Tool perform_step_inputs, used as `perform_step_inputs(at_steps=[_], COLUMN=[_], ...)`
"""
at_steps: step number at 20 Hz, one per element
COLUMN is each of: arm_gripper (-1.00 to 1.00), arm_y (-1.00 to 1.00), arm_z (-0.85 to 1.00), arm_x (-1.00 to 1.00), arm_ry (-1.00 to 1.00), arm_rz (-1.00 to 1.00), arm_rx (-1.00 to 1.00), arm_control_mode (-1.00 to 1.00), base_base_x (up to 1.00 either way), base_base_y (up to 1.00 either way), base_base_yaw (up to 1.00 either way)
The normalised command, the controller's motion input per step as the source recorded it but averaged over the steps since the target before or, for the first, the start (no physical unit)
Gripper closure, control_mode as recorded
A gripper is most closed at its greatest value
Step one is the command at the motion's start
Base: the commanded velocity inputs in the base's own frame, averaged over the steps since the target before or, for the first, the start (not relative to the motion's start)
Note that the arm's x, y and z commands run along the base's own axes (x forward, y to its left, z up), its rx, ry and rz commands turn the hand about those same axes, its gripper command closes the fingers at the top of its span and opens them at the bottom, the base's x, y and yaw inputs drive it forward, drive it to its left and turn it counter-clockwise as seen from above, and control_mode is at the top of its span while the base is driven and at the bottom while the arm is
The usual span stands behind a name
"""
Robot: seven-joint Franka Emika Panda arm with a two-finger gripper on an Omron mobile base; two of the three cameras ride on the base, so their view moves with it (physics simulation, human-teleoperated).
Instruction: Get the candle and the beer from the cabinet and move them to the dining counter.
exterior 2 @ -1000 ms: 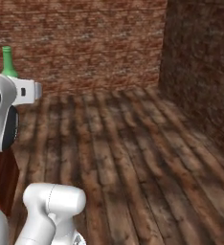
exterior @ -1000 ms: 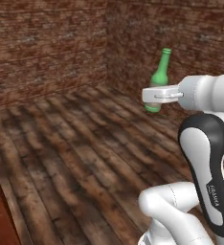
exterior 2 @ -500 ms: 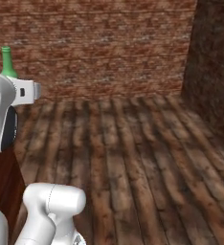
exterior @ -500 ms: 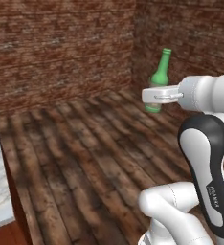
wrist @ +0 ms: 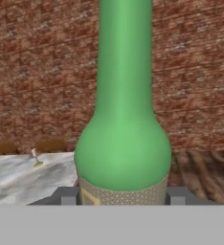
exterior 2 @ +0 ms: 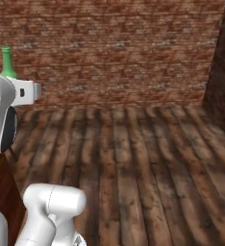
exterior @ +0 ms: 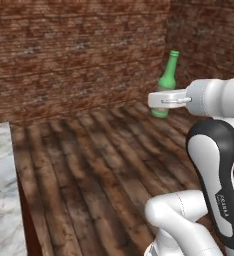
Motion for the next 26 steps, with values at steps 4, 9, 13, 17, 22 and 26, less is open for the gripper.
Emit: perform_step_inputs(at_steps=[4,9,13,17,22,26], arm_gripper=[1.0,1.0,1.0,1.0,1.0,1.0], arm_y=[0.0,0.0,0.0,0.0,0.0,0.0], arm_z=[0.0,0.0,0.0,0.0,0.0,0.0], arm_x=[0.0,0.0,0.0,0.0,0.0,0.0], arm_ry=[0.0,0.0,0.0,0.0,0.0,0.0], arm_rz=[0.0,0.0,0.0,0.0,0.0,0.0], arm_rx=[0.0,0.0,0.0,0.0,0.0,0.0], arm_control_mode=[1.0,1.0,1.0,1.0,1.0,1.0], base_base_x=[0.89,0.9,0.9,0.89,0.9,0.87], base_base_y=[0.0,0.0,0.0,0.0,0.0,-0.02], base_base_yaw=[0.14,0.13,0.12,0.12,0.13,0.16])
